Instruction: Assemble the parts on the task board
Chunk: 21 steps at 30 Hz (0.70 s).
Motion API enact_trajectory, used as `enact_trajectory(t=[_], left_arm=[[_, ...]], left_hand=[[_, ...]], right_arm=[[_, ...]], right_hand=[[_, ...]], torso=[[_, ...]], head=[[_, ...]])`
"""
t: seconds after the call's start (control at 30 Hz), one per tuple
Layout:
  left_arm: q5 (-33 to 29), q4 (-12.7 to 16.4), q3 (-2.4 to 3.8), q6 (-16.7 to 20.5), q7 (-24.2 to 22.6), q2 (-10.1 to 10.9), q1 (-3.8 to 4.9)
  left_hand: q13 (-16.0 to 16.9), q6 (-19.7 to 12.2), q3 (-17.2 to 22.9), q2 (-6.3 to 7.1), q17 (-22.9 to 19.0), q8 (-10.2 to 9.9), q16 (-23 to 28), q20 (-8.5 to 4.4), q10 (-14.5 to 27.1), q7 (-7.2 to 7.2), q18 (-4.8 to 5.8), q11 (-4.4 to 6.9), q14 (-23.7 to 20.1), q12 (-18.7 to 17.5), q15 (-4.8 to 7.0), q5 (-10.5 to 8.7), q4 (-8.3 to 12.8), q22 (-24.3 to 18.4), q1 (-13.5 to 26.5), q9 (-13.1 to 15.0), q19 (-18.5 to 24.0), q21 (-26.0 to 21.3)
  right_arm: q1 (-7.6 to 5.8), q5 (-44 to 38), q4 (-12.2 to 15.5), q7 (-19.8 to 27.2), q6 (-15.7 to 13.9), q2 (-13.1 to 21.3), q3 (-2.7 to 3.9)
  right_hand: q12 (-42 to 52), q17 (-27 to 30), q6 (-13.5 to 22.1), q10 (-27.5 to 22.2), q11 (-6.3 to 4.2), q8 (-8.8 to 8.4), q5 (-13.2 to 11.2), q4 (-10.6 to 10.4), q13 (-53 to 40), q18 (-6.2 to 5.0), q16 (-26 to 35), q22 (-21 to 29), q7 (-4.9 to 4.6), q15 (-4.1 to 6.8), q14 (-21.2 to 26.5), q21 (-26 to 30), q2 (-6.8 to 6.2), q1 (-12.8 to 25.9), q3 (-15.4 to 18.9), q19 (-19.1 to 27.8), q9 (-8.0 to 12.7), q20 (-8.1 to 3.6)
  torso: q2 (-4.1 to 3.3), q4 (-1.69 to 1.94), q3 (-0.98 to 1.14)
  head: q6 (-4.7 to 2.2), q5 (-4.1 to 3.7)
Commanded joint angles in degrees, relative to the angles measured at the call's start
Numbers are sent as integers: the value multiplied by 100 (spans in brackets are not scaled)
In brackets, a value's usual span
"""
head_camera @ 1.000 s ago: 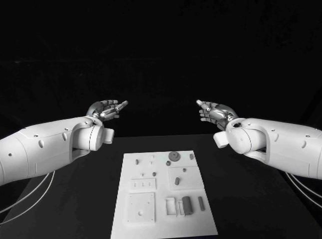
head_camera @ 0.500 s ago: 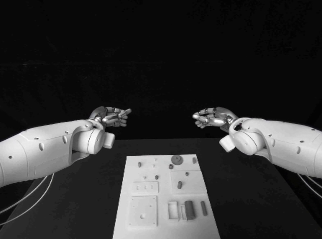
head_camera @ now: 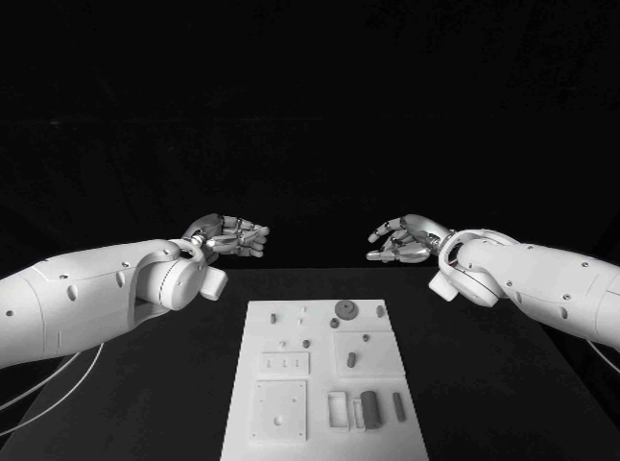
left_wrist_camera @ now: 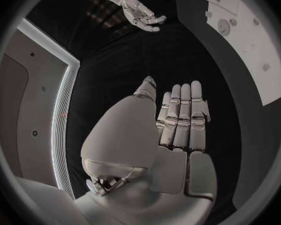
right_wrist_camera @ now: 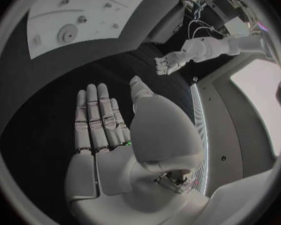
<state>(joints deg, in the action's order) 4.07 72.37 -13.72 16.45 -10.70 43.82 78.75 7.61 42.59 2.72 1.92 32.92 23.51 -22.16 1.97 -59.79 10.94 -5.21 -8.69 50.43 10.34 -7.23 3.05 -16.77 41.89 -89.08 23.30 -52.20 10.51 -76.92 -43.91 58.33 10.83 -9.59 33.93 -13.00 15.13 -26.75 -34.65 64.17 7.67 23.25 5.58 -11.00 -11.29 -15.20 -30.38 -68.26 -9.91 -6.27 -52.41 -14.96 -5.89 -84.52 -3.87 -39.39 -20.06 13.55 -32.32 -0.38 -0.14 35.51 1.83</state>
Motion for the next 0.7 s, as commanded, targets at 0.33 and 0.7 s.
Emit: enact_trajectory(t=[0.33,0.7], left_arm=[[29,627,5,-603,-123,205,103],[22,735,7,-633,-76,249,163]], left_hand=[[-62,53,-114,-29,49,-91,56,-58,-78,44,56,-33,207,-161,33,11,2,-70,17,-65,-217,-40],[-69,88,-167,-19,79,-114,97,-72,-158,46,69,-14,247,-198,32,11,-2,-91,118,-83,-259,-61]], right_arm=[[7,-2498,-105,-390,-174,-238,20],[166,-3468,13,-770,-208,-386,22]], right_hand=[[2936,-1752,-595,358,-425,-112,55,209,-2585,25,-2329,-486,-9,799,-974,-1043,240,-5,240,-1786,-53,-698],[5109,-2832,-1061,412,-571,-242,181,161,-4110,20,-4178,-829,135,1045,-1445,-2051,261,-37,216,-2529,-181,-1155]], torso=[[-237,120,-45],[-450,250,-69]], head=[[60,-19],[99,-54]])
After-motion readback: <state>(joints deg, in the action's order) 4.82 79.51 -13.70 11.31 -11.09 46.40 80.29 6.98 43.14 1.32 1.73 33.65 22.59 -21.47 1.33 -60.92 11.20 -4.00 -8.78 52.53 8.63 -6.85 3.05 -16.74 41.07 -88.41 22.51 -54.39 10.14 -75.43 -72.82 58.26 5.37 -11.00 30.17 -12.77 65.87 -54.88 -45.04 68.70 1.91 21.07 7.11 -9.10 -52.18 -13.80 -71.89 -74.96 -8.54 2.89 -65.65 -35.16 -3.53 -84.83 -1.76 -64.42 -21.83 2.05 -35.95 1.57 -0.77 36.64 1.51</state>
